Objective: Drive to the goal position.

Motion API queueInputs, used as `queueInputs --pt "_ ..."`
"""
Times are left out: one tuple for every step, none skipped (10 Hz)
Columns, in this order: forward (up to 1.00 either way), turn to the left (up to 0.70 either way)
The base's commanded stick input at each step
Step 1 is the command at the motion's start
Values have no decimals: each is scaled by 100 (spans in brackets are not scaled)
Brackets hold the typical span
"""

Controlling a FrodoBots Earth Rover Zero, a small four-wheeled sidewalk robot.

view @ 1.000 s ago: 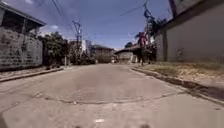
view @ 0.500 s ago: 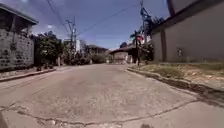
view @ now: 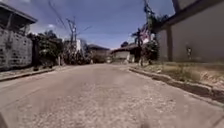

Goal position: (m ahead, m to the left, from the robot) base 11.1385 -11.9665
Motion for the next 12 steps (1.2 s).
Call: queueInputs --pt "100 0" --pt "100 0" --pt "100 0" --pt "100 0" --pt "100 0" --pt "100 0" --pt "100 0" --pt "95 0" --pt "85 0" --pt "85 0" --pt "85 -2" --pt "85 -18"
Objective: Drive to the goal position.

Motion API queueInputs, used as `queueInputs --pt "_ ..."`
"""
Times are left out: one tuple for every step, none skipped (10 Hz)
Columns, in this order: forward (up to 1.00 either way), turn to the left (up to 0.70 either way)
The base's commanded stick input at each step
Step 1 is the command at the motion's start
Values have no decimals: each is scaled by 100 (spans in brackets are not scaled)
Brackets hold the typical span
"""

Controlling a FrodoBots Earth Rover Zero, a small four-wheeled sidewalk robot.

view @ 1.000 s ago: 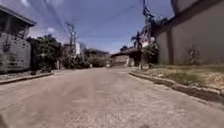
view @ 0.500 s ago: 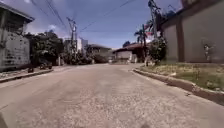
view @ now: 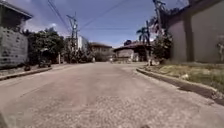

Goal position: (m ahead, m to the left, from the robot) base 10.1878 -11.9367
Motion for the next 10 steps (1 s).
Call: queueInputs --pt "85 -30" --pt "85 -20" --pt "85 -2" --pt "85 0" --pt "85 0" --pt "85 0" --pt "85 0" --pt "85 0" --pt "85 -1" --pt "85 -3"
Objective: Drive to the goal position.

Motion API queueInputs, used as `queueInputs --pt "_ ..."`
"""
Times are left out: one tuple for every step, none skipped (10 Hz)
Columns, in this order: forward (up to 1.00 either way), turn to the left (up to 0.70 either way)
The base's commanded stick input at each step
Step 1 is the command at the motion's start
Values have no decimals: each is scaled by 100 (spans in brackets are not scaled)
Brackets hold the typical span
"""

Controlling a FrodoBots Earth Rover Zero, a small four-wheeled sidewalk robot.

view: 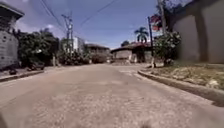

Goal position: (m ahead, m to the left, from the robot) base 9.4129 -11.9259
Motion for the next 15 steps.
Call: queueInputs --pt "85 -2" --pt "85 0" --pt "85 0" --pt "85 0" --pt "85 0" --pt "85 0" --pt "85 0" --pt "85 0" --pt "85 0" --pt "85 0" --pt "85 0" --pt "85 0" --pt "85 0" --pt "85 0" --pt "85 0"
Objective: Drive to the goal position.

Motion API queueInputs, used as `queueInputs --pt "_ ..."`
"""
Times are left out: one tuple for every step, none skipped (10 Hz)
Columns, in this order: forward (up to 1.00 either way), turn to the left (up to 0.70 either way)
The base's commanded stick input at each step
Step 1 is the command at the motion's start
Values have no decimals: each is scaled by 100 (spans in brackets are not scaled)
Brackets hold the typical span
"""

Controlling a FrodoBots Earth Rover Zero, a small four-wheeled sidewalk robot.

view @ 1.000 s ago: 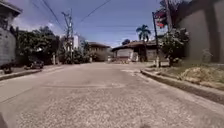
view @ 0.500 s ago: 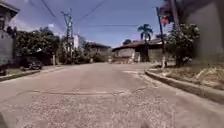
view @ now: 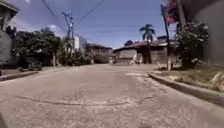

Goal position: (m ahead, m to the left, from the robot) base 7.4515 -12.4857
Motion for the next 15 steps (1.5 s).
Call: queueInputs --pt "85 0" --pt "85 0" --pt "85 0" --pt "85 0" --pt "85 0" --pt "85 0" --pt "85 0" --pt "85 0" --pt "85 0" --pt "70 0" --pt "70 0" --pt "70 0" --pt "70 0" --pt "70 0" --pt "70 0"
